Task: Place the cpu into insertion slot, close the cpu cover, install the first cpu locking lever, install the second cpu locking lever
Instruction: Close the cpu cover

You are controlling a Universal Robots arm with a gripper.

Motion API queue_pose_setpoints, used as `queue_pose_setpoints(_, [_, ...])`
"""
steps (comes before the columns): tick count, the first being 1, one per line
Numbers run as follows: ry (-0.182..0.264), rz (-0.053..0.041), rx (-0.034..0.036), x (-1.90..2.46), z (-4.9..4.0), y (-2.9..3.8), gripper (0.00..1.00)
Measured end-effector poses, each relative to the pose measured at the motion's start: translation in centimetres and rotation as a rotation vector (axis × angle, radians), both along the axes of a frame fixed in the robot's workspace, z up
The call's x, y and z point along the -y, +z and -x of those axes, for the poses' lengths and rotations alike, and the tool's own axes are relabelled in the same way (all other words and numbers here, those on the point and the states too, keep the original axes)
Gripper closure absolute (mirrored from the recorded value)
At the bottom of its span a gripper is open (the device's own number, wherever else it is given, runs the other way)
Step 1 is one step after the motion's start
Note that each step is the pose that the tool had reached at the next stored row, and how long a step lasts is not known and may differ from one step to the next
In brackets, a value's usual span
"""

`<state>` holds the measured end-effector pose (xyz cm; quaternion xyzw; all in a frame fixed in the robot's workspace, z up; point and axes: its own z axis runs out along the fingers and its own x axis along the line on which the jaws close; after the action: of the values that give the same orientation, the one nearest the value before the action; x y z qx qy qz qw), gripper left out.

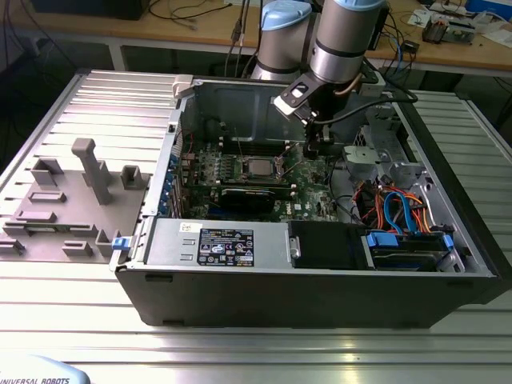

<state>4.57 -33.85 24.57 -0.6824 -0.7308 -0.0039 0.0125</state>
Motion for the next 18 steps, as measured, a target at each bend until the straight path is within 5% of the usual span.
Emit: queue_pose_setpoints(18, [0.000, -0.0001, 0.0000, 0.00, 0.41, 0.00, 0.84])
